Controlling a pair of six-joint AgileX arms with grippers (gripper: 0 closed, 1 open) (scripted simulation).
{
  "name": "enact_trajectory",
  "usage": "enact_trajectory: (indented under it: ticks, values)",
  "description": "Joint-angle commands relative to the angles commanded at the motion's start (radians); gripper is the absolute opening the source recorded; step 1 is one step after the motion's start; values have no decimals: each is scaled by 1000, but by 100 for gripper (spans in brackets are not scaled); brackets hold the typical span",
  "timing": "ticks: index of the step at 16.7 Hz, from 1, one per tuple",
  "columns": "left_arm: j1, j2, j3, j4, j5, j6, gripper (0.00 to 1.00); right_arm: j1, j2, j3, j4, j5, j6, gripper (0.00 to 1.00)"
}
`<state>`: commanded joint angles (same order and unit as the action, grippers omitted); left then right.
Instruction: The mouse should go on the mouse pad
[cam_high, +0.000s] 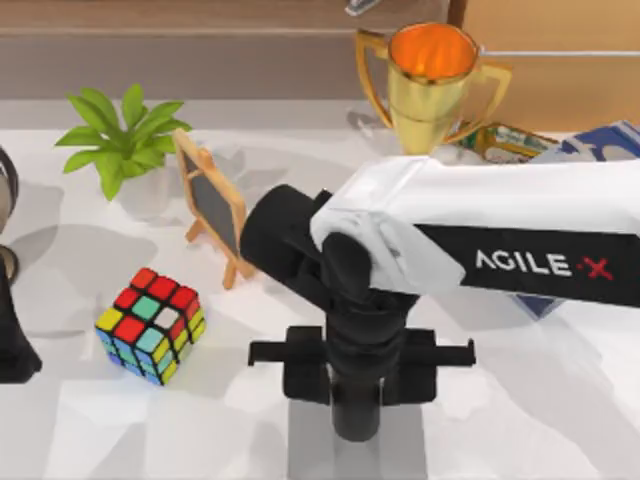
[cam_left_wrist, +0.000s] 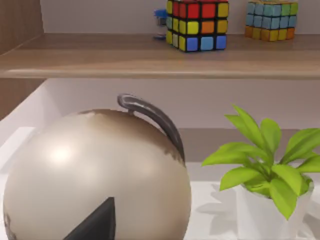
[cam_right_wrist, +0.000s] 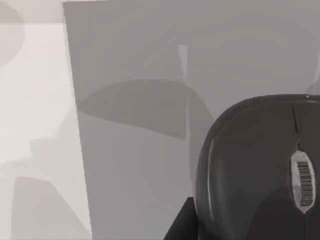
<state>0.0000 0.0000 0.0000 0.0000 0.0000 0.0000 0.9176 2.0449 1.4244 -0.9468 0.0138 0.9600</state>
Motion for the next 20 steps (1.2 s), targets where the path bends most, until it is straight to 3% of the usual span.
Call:
enact_trajectory:
  ticks: [4, 17, 20]
  values:
    - [0, 0, 0, 0, 0, 0, 100, 0, 3, -3, 2, 0, 1, 0]
    - [0, 0, 0, 0, 0, 0, 100, 0, 3, -3, 2, 0, 1, 98]
    - [0, 0, 0, 0, 0, 0, 100, 0, 3, -3, 2, 0, 1, 100]
